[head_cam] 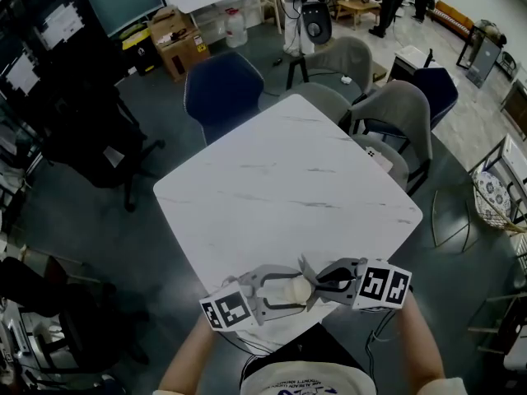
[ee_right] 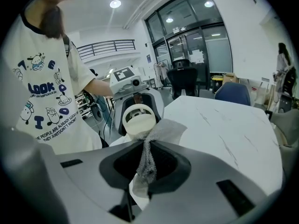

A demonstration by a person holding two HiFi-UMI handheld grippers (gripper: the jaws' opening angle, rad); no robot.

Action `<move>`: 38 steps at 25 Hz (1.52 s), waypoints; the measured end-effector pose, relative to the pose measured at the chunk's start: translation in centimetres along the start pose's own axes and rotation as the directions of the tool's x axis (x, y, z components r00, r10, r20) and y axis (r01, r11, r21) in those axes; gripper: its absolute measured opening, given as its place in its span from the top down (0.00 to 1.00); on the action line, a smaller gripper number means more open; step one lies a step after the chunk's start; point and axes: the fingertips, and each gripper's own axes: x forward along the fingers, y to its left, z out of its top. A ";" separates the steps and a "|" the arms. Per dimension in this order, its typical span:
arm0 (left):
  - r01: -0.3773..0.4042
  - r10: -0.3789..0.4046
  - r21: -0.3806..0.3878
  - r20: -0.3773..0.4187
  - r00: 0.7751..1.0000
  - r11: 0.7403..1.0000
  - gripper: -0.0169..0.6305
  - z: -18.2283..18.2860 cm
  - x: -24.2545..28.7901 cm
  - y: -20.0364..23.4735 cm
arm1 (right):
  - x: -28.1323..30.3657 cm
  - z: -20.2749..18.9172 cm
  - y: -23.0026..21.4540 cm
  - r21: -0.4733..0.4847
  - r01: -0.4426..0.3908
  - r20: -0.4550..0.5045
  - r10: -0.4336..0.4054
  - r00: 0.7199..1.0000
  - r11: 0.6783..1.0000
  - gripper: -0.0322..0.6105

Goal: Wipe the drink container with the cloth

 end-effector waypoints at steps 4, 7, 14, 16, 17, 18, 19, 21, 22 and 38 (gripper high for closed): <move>-0.002 0.002 0.001 0.005 1.000 1.000 0.53 0.0 0.0 0.0 | 0.4 -0.6 -0.2 0.007 -0.025 0.011 0.025 1.000 1.000 0.88; -0.004 0.004 0.004 0.005 1.000 1.000 0.53 0.0 0.1 0.0 | 0.8 -1.0 -0.2 0.018 -0.038 0.027 0.038 0.999 0.999 0.88; -0.005 0.005 0.001 0.009 1.000 1.000 0.53 0.1 0.0 -0.1 | 2.2 -2.7 -0.5 0.022 -0.033 -0.020 0.034 0.999 0.999 0.88; -0.004 0.004 0.000 0.009 1.000 1.000 0.53 0.1 0.1 -0.1 | 2.5 -3.3 -0.7 0.026 -0.021 -0.027 0.022 0.999 0.999 0.88; -0.004 0.004 0.000 0.009 1.000 1.000 0.53 0.1 0.1 -0.1 | 2.7 -3.6 -0.8 0.029 -0.014 -0.028 0.015 0.999 0.999 0.88; -0.004 0.004 -0.001 0.010 1.000 1.000 0.53 0.1 0.1 -0.1 | 2.8 -3.9 -0.8 0.033 -0.008 -0.028 0.009 1.000 0.999 0.88; -0.003 0.003 -0.001 0.010 1.000 1.000 0.53 0.1 0.1 -0.1 | 3.0 -4.1 -0.9 0.037 -0.002 -0.029 0.003 1.000 0.999 0.88; -0.003 0.003 -0.002 0.010 1.000 1.000 0.53 0.2 0.1 -0.2 | 3.5 -4.6 -1.0 0.042 0.013 -0.034 -0.012 0.999 0.999 0.88; -0.003 0.003 -0.001 0.011 1.000 1.000 0.53 0.1 0.1 -0.1 | 3.7 -4.9 -1.1 0.045 0.021 -0.037 -0.019 0.999 0.999 0.88; -0.002 0.002 0.000 0.013 1.000 1.000 0.53 0.0 0.2 -0.2 | 7.2 -9.1 -1.8 0.068 0.108 -0.149 -0.097 0.984 0.992 0.88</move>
